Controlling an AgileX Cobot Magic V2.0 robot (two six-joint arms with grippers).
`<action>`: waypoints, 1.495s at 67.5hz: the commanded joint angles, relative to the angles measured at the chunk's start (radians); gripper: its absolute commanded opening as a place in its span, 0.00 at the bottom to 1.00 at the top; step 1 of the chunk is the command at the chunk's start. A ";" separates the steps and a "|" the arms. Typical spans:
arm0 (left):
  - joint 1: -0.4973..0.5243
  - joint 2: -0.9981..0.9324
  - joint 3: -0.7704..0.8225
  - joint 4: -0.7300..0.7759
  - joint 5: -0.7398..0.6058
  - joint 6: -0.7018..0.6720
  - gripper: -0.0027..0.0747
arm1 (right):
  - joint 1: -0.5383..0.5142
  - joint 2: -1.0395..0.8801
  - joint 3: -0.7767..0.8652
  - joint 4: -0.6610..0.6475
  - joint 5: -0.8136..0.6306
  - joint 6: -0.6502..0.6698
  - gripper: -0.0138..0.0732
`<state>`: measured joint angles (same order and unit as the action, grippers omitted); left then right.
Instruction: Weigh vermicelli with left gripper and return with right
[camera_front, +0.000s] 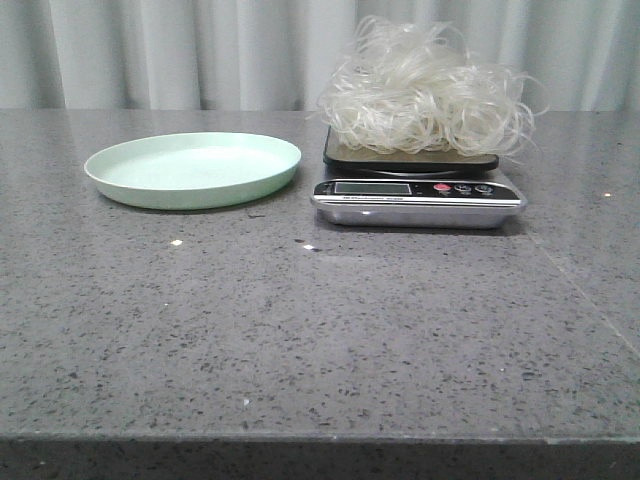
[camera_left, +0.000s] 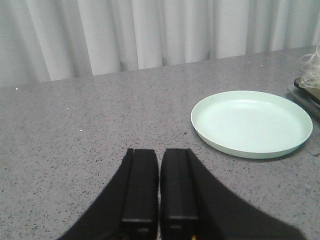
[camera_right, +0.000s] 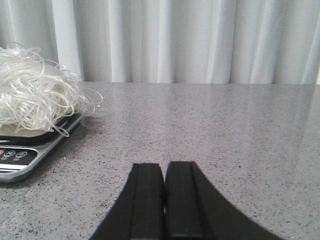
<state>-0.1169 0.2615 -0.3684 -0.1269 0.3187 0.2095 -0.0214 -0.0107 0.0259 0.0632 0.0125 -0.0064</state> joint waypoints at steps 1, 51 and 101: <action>0.003 0.005 -0.023 -0.013 -0.108 -0.043 0.21 | 0.000 -0.015 -0.077 0.002 -0.059 -0.001 0.33; 0.003 0.007 -0.023 -0.013 -0.187 -0.053 0.21 | 0.050 0.776 -0.990 0.002 0.111 -0.001 0.71; 0.003 0.007 -0.023 -0.013 -0.189 -0.053 0.21 | 0.398 1.532 -1.557 0.004 0.626 -0.206 0.82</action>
<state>-0.1161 0.2596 -0.3651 -0.1287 0.2188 0.1680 0.3764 1.5055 -1.4775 0.0632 0.6501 -0.1949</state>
